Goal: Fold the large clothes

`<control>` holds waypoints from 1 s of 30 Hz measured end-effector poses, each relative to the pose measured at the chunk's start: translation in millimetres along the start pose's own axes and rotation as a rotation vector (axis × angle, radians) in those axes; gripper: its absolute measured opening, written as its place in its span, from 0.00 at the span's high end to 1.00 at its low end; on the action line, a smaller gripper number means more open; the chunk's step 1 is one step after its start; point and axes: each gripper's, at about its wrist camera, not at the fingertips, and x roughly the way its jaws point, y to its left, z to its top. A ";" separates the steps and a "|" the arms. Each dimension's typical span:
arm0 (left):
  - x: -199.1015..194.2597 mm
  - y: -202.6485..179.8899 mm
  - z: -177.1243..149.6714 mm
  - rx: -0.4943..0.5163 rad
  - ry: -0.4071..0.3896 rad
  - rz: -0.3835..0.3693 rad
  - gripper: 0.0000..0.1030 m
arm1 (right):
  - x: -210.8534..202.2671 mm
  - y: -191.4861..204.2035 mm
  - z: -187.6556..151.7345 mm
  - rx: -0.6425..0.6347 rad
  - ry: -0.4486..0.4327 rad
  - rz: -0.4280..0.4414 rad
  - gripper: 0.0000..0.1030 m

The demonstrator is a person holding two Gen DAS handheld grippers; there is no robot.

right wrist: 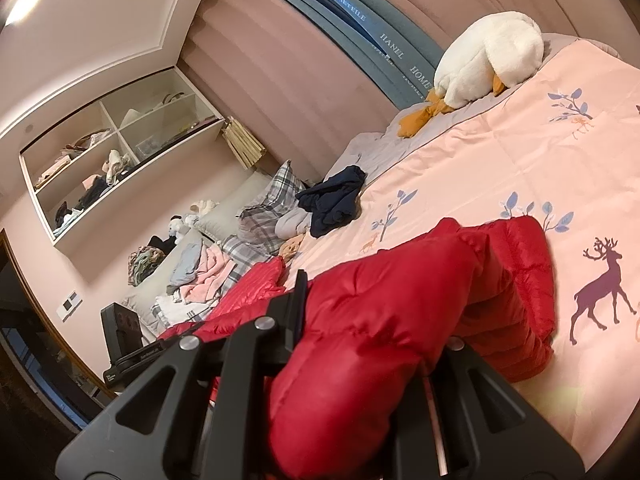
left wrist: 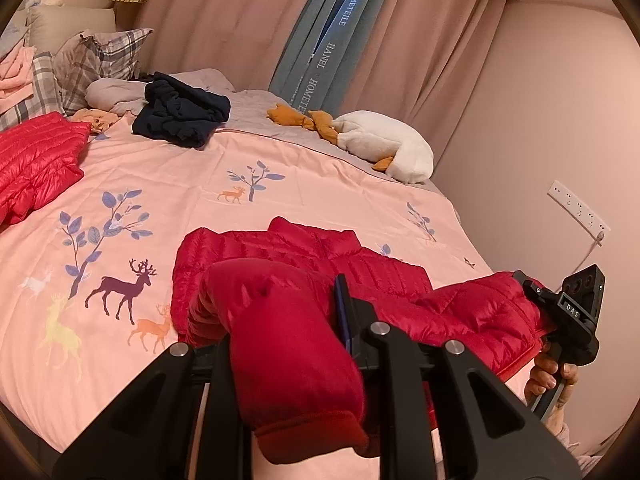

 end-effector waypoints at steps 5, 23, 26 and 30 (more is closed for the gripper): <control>5.4 1.2 4.2 0.008 -0.002 0.013 0.82 | 6.5 -2.8 6.7 -0.006 -0.006 -0.016 0.86; 27.0 7.4 14.7 0.011 0.004 0.045 0.81 | 27.8 -16.6 18.9 -0.011 -0.010 -0.048 0.86; 31.6 8.7 16.3 0.010 0.007 0.049 0.81 | 30.2 -18.9 20.6 -0.008 -0.009 -0.051 0.86; 38.7 11.4 18.5 0.009 0.012 0.055 0.81 | 33.9 -21.8 21.2 -0.004 -0.007 -0.057 0.86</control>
